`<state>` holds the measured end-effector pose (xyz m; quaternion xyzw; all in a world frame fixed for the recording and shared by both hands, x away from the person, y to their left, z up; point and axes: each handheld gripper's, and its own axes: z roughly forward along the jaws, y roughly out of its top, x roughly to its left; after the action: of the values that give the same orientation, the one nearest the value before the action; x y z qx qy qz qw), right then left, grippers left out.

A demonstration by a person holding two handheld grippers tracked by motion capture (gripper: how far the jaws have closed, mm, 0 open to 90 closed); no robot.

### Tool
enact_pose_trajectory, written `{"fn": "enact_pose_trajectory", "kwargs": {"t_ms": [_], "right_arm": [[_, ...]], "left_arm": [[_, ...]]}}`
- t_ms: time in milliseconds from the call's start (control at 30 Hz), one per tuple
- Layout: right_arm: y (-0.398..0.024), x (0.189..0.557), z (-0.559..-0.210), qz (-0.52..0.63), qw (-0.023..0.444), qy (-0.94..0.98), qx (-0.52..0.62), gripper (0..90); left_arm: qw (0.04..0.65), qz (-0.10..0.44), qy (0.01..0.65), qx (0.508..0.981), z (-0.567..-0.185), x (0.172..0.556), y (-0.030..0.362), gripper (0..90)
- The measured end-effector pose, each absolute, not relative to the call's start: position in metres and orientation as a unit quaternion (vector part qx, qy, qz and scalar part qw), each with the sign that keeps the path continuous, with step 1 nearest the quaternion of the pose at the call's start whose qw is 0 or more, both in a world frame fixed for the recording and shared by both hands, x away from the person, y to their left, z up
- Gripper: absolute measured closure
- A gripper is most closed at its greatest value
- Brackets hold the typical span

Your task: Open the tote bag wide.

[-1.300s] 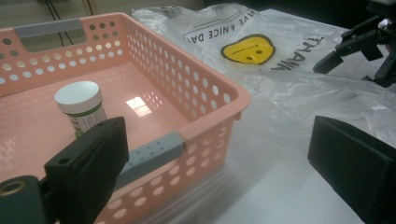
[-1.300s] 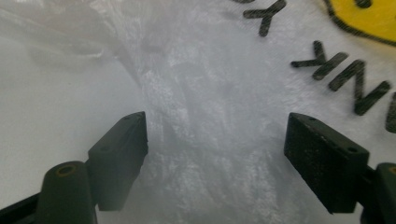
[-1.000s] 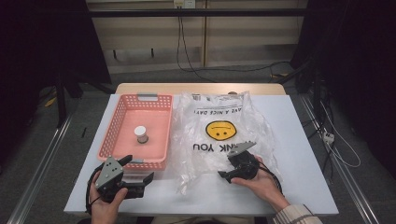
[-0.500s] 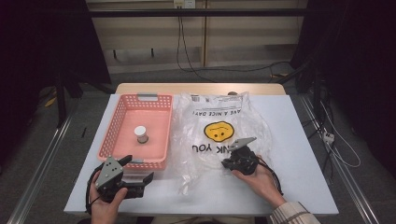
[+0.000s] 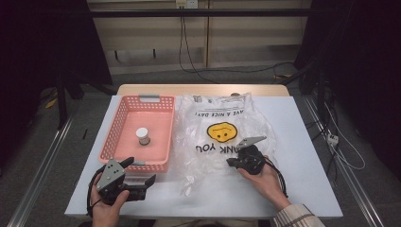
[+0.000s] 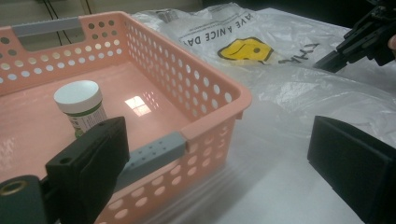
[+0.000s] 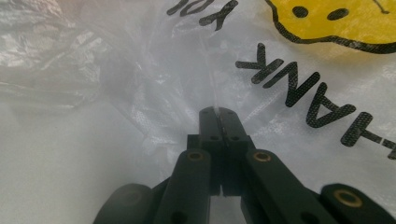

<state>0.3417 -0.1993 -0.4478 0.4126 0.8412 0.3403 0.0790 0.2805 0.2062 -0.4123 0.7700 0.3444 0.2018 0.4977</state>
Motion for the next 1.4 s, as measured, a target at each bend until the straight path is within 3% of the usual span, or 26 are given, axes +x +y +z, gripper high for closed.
{"fn": "enact_pose_trajectory", "kwargs": {"t_ms": [1400], "right_arm": [[-0.215, 0.354, -0.381, 0.472, 0.122, 0.787, 0.379, 90.0]], "left_arm": [[0.497, 0.204, 0.353, 0.766, -0.413, 0.280, 0.210, 5.1]]}}
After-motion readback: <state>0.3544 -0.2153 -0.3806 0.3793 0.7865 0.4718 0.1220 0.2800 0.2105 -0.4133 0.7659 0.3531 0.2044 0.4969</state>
